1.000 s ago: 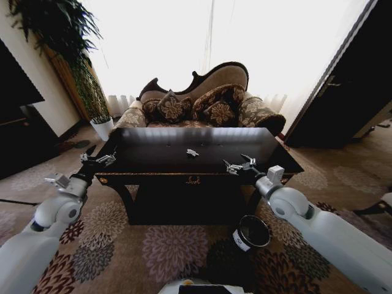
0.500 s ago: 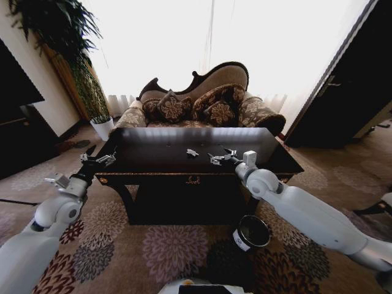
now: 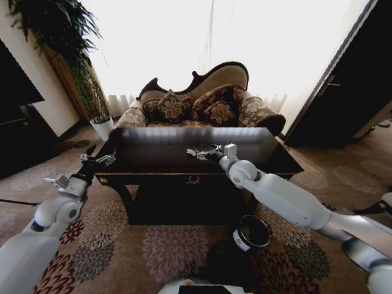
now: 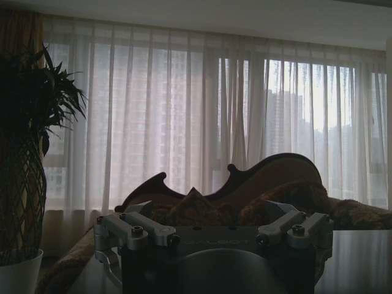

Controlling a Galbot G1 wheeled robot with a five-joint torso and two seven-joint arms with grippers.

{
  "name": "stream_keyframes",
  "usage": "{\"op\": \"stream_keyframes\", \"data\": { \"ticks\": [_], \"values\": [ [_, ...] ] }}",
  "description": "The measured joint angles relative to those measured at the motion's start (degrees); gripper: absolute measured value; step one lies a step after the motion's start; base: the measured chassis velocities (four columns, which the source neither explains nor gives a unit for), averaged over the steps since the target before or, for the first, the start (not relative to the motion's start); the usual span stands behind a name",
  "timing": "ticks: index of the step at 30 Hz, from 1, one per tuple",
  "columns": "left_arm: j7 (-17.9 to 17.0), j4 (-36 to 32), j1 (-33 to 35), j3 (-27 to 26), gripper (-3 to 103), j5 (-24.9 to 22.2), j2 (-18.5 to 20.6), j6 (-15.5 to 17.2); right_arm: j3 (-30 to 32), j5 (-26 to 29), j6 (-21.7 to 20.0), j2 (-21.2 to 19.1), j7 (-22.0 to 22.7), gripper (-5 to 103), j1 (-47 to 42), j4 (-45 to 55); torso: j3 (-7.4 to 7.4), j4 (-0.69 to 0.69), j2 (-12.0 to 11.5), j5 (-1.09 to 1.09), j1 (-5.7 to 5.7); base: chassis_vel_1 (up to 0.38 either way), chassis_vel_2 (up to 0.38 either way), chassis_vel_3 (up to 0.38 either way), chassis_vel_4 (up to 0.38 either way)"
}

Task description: Move to the front of the table and place the trash on the table into the trash bin.

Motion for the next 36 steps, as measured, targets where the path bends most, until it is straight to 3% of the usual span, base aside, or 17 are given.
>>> {"op": "stream_keyframes", "data": {
  "ticks": [12, 21, 28, 30, 31, 32, 34, 36],
  "values": [
    [0.00, 0.00, 0.00, 0.00, 100, 0.00, 0.00, 0.00, -3.20, -0.42, 1.32, 5.07, -0.46, 100, 1.69, -7.20, 0.00, -0.01, 0.00, 0.01, 0.00, 0.000, 0.000, 0.000, 0.000],
    [0.00, 0.00, 0.00, 0.00, 100, 0.00, 0.00, 0.00, -3.46, -0.56, 1.99, 5.76, -1.77, 103, 1.97, -9.18, 0.00, -0.01, 0.00, 0.01, 0.00, 0.000, 0.000, 0.000, 0.000],
    [0.00, 0.00, 0.00, 0.00, 100, 0.00, 0.00, 0.00, -3.51, -1.21, 2.39, 6.30, -1.69, 85, 0.11, -9.24, 0.00, -0.01, 0.00, 0.01, 0.00, 0.000, 0.000, 0.000, 0.000],
    [0.00, 0.00, 0.00, 0.00, 100, 0.00, 0.00, 0.00, -3.50, -1.40, 2.61, 6.64, -1.51, 74, -0.21, -9.43, -0.01, -0.01, 0.01, 0.01, 0.00, 0.000, 0.000, 0.000, 0.000],
    [0.00, 0.00, 0.00, 0.00, 100, 0.00, 0.00, 0.00, -3.50, -1.42, 2.67, 6.79, -1.44, 74, -0.22, -9.62, -0.01, -0.01, 0.01, 0.01, -0.01, 0.000, 0.000, 0.000, 0.000],
    [0.00, 0.00, 0.00, 0.00, 100, 0.00, 0.00, 0.00, -3.50, -1.40, 2.68, 6.85, -1.41, 63, -0.05, -9.80, -0.01, 0.00, 0.01, 0.01, -0.01, 0.000, 0.000, 0.000, 0.000],
    [0.00, 0.00, 0.00, 0.00, 100, 0.00, 0.00, 0.00, -3.50, -1.38, 2.68, 6.86, -1.41, 63, 0.01, -9.84, -0.01, 0.00, 0.01, 0.01, -0.01, 0.000, 0.000, 0.000, 0.000],
    [0.00, 0.00, 0.00, 0.00, 100, 0.00, 0.00, 0.00, -3.58, -1.24, 2.67, 6.70, -1.36, 52, 0.46, -9.94, 0.00, 0.00, 0.01, 0.01, -0.01, 0.000, 0.000, 0.000, 0.000]
  ]
}}
